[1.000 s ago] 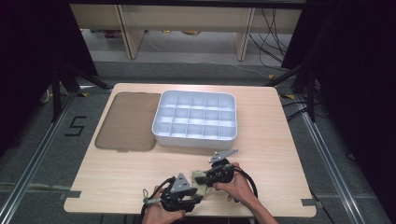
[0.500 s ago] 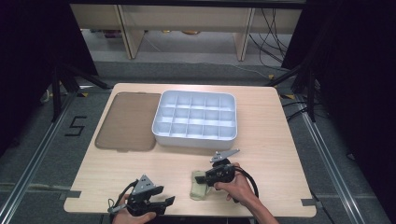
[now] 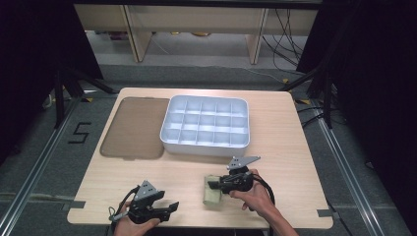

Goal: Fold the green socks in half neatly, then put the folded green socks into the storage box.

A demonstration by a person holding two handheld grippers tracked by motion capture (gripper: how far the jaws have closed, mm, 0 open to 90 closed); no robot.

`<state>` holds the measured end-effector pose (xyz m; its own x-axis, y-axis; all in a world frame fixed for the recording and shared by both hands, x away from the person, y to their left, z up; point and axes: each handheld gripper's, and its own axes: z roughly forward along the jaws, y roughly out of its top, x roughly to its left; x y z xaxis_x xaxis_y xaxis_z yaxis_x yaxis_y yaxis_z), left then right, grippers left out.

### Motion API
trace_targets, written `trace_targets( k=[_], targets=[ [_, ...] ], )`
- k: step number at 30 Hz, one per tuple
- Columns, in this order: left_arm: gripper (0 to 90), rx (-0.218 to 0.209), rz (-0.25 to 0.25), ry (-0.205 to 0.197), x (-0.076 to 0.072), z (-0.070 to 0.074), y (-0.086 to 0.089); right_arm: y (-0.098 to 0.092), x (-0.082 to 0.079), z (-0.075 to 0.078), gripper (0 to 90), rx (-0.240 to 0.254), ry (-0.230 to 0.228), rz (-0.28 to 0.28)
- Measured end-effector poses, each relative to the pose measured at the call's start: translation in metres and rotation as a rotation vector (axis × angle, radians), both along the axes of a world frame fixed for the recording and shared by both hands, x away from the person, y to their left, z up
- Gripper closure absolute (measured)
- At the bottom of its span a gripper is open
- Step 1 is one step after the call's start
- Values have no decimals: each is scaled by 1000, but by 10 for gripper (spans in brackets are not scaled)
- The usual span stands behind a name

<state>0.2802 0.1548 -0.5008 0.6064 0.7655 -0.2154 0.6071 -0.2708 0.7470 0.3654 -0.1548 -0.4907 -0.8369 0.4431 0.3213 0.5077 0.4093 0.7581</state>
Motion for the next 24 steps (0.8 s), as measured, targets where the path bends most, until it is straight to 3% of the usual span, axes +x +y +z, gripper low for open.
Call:
trace_targets(
  k=[4, 6, 7, 8, 9, 12, 14, 17, 22, 24],
  targets=[
    [298, -17, 10, 7, 3, -3, 0, -6, -1, 4, 741, -15, -50, -24],
    [296, -16, 11, 7, 3, -3, 0, -6, -1, 4, 741, 0, -41, -11],
    [296, 11, -1, 12, 4, -1, 1, -7, -2, 5, 741, 7, -36, -14],
    [296, 11, -1, 12, 4, -1, 1, -7, -2, 5, 741, 7, -36, -14],
    [293, 7, 9, 12, 4, -1, 1, -10, -1, 7, 740, -5, -71, -28],
    [248, 11, 33, 21, 4, -2, -1, -12, 0, 9, 740, 5, -81, -33],
    [231, 18, 14, 14, 4, -1, 0, -14, 1, 10, 740, 10, -76, -30],
    [196, 40, 7, -6, 5, -2, -1, -18, 2, 13, 739, -9, -105, -51],
    [175, 37, -1, -8, 5, -2, -2, -22, 4, 19, 739, -1, -130, -57],
    [175, 28, 0, -10, 3, -2, -4, -28, 5, 25, 739, -26, -153, -101]
  ],
)
